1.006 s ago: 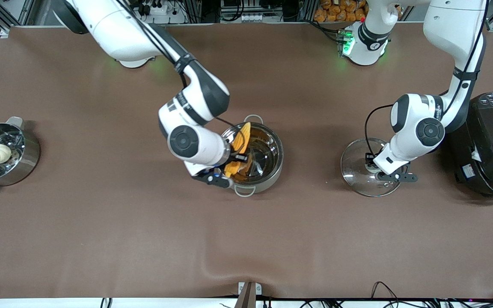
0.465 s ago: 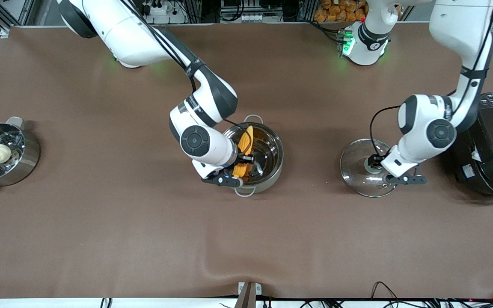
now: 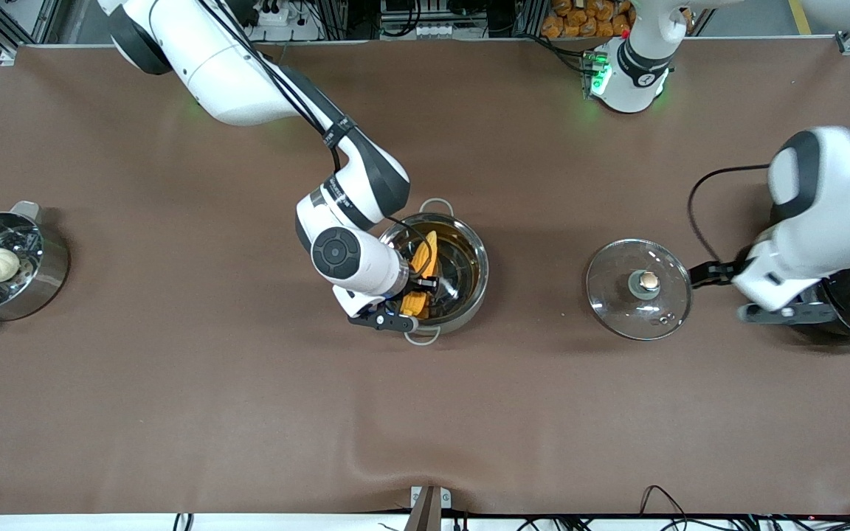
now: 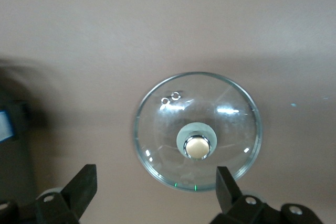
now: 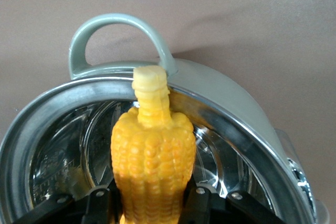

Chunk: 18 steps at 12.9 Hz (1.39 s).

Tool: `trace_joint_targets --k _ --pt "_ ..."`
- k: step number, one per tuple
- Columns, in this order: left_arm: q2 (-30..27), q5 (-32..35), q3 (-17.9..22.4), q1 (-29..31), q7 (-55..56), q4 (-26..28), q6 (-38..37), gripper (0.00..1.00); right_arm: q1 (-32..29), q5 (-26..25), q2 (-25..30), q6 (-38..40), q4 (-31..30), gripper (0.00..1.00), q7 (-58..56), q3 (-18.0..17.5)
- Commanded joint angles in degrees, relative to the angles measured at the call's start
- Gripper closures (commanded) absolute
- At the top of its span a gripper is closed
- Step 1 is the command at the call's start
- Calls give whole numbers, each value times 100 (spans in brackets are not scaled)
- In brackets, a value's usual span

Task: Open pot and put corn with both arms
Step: 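Release the corn into the pot while the left gripper withdraws from the lid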

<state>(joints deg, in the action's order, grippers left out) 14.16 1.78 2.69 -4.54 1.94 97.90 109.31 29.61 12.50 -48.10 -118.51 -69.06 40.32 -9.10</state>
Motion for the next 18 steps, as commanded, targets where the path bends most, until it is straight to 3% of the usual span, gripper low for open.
trace_joint_targets --k 1,4,7,10,12,18 --pt "-237 77 -40 58 -97 -587 -777 0 44 -125 -51 21 156 0 291 -4" --pt "-703 41 -75 49 -89 -781 -1304 0 45 -117 116 99 165 0 565 -30" --pt "-775 32 -93 49 -89 -1281 -2061 0 -34 -125 528 766 165 0 565 5" --pt "-1099 24 -66 50 -98 -1274 -2185 0 -499 -239 941 1223 16 0 251 154" --pt "-1161 15 -93 49 -106 -1265 -2238 0 -972 -870 1406 1575 -483 0 -608 163" --pt "-1662 -319 -216 58 -63 -642 -2151 0 -2871 -996 2741 1594 -2082 0 -3404 163"
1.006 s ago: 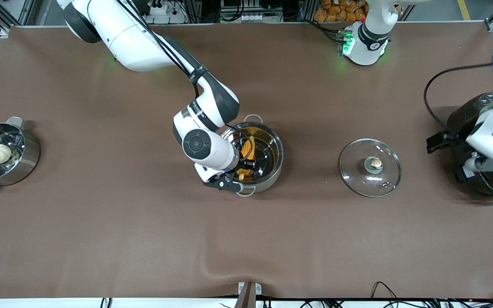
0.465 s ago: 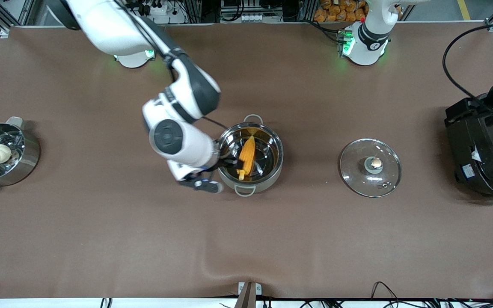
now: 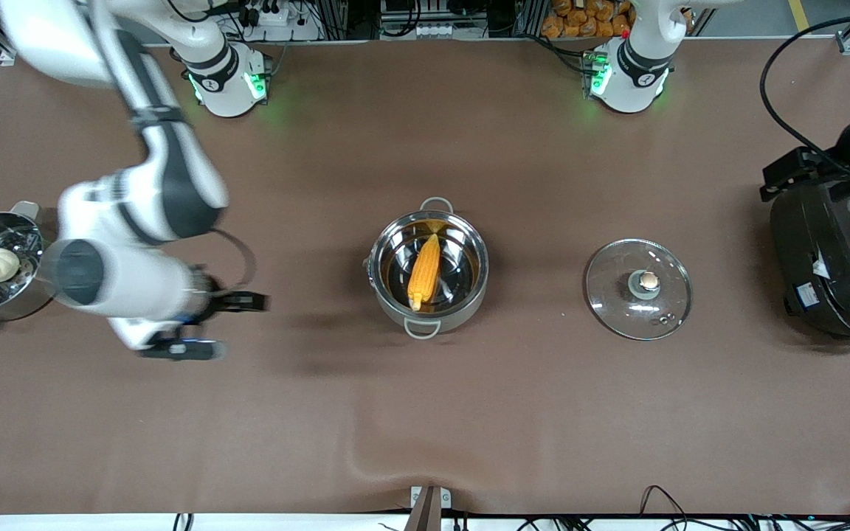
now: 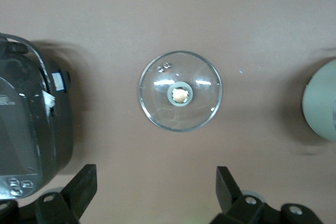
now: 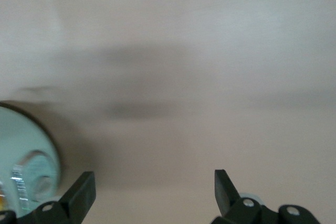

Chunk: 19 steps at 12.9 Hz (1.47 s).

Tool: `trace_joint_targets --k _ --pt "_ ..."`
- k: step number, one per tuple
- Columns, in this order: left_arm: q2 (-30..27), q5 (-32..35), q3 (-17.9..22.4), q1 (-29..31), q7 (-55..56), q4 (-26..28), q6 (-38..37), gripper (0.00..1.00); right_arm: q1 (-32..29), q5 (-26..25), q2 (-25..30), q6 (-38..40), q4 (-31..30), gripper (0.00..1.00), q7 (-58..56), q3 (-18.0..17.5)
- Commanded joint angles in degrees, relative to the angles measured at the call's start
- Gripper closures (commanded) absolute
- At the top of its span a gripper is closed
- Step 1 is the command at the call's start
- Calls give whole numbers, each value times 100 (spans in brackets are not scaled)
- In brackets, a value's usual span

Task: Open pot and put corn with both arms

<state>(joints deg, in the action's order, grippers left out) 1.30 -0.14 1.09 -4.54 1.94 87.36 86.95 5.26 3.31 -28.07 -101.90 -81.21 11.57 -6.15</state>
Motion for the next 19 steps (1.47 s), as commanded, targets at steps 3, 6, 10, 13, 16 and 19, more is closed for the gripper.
trace_joint_targets --k 3,6,10,13,16,19 --pt "-402 -127 -74 49 243 431 85 0 -885 -207 1775 -49 -1694 0 -1007 -132" --pt "-473 -127 -170 49 342 466 67 0 -1061 -348 2576 152 -1881 0 -1217 -141" --pt "-491 -109 -153 58 324 457 24 0 -1379 -322 2868 776 -1681 0 -1826 -63" --pt "-482 -57 -153 50 298 405 23 0 -1264 -269 2868 1347 -1232 0 -1519 140" --pt "-482 -56 -127 58 315 387 15 0 -1168 -260 2895 1471 -1099 0 -1254 193" --pt "-473 -48 -118 58 315 387 -20 0 -1141 -260 2930 1463 -1108 0 -1262 271"
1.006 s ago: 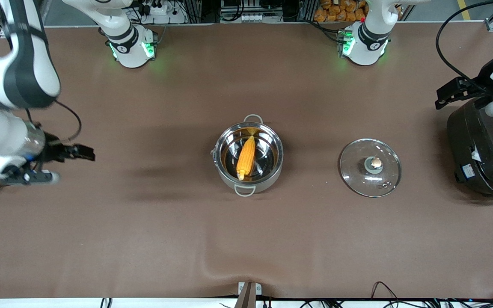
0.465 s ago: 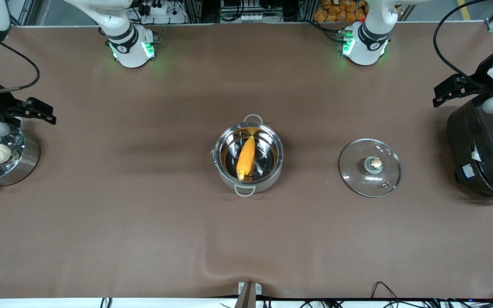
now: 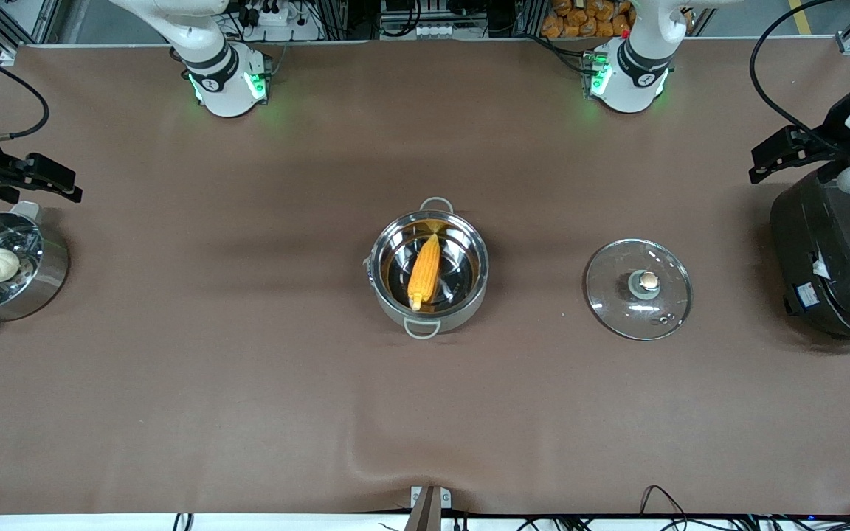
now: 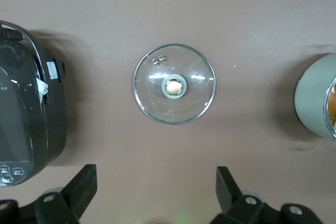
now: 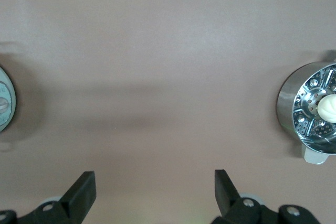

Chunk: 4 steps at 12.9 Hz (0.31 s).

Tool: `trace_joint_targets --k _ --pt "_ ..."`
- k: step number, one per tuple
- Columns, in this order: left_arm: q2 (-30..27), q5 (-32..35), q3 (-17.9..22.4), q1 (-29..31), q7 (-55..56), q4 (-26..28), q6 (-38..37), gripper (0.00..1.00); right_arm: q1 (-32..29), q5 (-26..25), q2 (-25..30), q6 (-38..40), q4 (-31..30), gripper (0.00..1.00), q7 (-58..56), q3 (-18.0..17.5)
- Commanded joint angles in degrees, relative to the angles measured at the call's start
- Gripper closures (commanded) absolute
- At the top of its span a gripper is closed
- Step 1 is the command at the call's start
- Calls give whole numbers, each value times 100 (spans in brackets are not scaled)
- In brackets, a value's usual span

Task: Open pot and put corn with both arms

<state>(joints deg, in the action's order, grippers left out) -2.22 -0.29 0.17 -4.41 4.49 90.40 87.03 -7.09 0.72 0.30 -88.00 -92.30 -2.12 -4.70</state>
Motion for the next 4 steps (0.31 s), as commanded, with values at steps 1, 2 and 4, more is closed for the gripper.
trace_joint_targets --k 1,2,4 --pt "-129 -33 -25 45 61 83 -45 0 215 -2 128 63 1 0 106 258" --pt "-129 -42 -25 45 61 83 -63 0 338 -2 180 46 1 0 106 407" --pt "-129 -42 -25 54 52 74 -63 0 331 -2 181 11 -7 0 89 417"
